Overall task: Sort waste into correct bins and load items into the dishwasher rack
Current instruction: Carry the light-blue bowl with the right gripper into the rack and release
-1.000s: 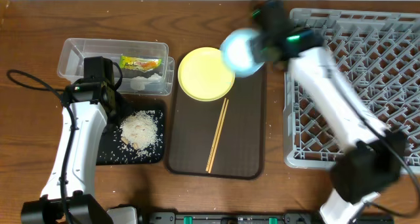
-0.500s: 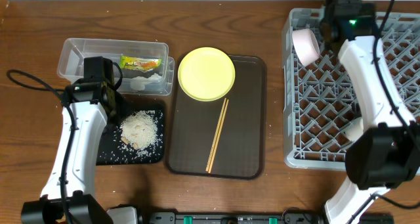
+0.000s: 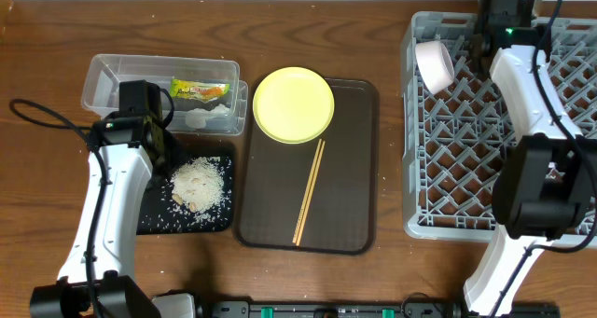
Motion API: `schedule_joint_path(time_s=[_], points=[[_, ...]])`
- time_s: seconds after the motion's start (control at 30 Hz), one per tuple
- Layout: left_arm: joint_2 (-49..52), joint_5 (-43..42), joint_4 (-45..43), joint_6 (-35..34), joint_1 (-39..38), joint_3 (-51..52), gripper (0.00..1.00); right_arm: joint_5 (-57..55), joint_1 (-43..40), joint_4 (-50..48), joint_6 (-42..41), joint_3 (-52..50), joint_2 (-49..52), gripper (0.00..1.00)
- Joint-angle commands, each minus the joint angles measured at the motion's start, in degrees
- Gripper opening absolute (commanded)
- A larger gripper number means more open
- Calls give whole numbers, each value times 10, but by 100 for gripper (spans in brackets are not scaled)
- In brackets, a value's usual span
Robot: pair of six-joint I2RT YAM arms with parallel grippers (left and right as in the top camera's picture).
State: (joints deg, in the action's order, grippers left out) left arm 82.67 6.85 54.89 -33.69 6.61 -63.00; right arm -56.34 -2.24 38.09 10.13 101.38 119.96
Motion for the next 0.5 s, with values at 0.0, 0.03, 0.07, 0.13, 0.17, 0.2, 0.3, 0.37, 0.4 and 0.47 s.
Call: schedule_joint_path(time_s=[0.0,0.03,0.07,0.13,0.17,0.2,0.3,0.37,0.4,0.47], points=[[-3,11,1,-7,2,-3,66,-19,8,18,-44,-1,6,1],[-3,11,1,-7,2,-3,66,-19,11,27,-57,-1,6,1],[-3,11,1,-7,2,-3,66,-19,13,35,-66,-1,6,1],[-3,11,0,-7,2,-3,67,-19,20,55,-79,-1,6,1],[-3,11,0,-7,2,-3,67,-16,25,69,-89,-1,6,1],[-3,11,-1,-7,2,-3,67,-12,28,81,-99,-1,6,1],[-3,11,-2,-7,2,-3,66,25,39,124,-130,-1,6,1],[-3,11,-1,-7,2,-3,67,50,46,143,-150,-1,6,1],[-3,11,-1,-7,2,-3,67,66,49,154,-164,-1,5,1],[-3,11,-1,-7,2,-3,66,102,53,171,-195,-1,2,1]])
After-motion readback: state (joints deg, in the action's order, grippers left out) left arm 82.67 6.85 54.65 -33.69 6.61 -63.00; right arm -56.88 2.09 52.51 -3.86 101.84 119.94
